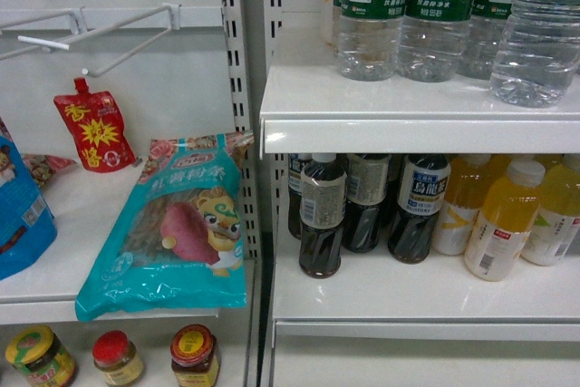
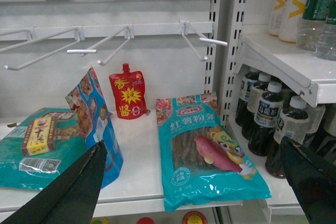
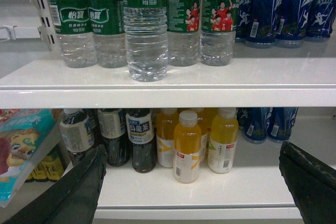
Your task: Move water from second to third shelf
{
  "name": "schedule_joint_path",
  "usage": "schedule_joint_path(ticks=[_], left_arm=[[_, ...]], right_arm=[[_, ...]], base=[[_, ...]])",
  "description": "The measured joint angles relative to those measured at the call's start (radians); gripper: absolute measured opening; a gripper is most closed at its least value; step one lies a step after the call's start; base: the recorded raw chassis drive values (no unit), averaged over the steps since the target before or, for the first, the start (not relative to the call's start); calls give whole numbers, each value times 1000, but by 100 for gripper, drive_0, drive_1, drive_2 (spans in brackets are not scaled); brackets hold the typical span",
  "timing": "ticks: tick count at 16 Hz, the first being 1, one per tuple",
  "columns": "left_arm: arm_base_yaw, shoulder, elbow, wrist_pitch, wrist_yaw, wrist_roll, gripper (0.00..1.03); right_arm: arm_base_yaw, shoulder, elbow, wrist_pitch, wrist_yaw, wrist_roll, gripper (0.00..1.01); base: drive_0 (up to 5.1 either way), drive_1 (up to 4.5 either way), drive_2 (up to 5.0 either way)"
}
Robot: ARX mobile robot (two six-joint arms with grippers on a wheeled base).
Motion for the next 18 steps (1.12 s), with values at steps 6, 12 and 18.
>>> schedule_joint_path(ticks=[6,12,18], left_arm=[[0,0,0,2,0,0,98],[0,0,0,0,2,0,98],[0,0,0,-3,0,0,98]], right_arm=[[0,0,0,0,0,0,98],[0,0,0,-1,0,-2,98],[0,0,0,-2,0,-3,98]], base=[[0,0,0],[0,0,0],[0,0,0]])
